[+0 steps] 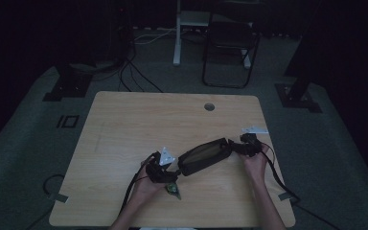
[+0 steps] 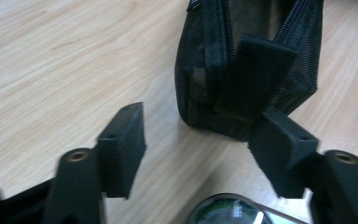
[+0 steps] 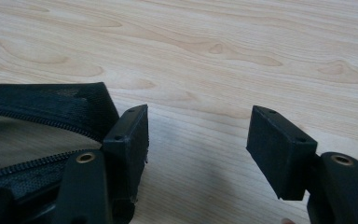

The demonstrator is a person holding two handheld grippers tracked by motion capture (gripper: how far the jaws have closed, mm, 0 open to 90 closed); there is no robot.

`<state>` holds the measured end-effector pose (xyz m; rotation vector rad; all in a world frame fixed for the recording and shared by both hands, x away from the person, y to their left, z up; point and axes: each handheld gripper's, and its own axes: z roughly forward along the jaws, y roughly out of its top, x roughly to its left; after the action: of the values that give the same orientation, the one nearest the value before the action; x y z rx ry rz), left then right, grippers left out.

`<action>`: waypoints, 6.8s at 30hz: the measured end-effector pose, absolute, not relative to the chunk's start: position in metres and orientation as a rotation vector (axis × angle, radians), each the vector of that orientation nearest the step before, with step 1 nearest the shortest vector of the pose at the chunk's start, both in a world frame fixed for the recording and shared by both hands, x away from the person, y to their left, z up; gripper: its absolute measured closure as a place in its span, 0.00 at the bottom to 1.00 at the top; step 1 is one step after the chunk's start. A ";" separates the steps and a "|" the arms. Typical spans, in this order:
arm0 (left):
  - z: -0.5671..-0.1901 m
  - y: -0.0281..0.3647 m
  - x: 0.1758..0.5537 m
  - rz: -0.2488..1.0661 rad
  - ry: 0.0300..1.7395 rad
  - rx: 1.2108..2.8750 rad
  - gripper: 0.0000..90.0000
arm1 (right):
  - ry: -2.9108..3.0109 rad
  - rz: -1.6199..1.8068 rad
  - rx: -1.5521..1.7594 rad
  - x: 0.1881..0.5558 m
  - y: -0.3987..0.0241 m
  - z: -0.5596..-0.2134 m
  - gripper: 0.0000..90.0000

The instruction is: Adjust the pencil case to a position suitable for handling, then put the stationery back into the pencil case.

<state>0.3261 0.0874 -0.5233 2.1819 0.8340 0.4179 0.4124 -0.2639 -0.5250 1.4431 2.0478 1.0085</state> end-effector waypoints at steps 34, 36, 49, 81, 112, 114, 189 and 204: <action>-0.523 0.157 0.320 0.473 0.991 2.113 0.46 | 2.184 1.068 1.314 0.420 -0.187 -0.523 0.47; -0.523 0.160 0.319 0.480 0.998 2.114 0.44 | 2.188 1.073 1.313 0.421 -0.185 -0.524 0.46; -0.516 0.173 0.308 0.478 0.989 2.084 0.35 | 2.112 1.077 1.339 0.418 -0.202 -0.515 0.38; -0.530 0.140 0.237 0.275 0.742 2.207 0.57 | 2.182 0.976 1.217 0.334 -0.236 -0.529 0.34; -0.537 0.099 0.248 0.221 0.596 2.230 0.52 | 2.190 0.947 1.190 0.334 -0.233 -0.534 0.34; -0.536 0.099 0.248 0.226 0.598 2.230 0.52 | 2.190 0.944 1.193 0.334 -0.232 -0.534 0.34; -0.550 0.118 0.276 0.326 0.698 2.249 0.44 | 2.202 0.922 1.238 0.345 -0.244 -0.551 0.33; -0.550 0.118 0.276 0.326 0.694 2.253 0.46 | 2.200 0.938 1.249 0.346 -0.247 -0.552 0.33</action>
<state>0.2763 0.1184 -0.5495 2.2534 0.6943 0.3256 0.3461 -0.2469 -0.5520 1.2489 2.2005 0.9382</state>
